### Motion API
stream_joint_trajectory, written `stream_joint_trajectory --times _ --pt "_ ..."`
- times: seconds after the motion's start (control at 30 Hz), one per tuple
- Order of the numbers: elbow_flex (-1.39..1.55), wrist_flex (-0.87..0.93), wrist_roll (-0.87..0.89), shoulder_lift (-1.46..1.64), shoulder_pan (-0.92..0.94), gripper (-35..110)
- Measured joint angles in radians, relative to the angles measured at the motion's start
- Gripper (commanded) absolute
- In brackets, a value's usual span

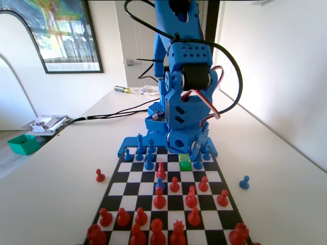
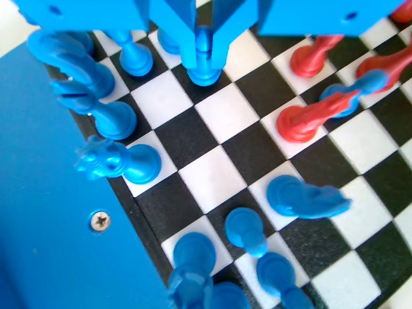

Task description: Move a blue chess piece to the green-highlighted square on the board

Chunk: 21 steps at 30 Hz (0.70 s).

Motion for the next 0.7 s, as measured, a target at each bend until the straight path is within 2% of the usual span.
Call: stream_joint_trajectory --times 0.43,0.7 --pt "0.014 -0.077 0.006 0.0 -0.015 12" --pt "0.015 -0.049 0.012 0.0 -0.018 14"
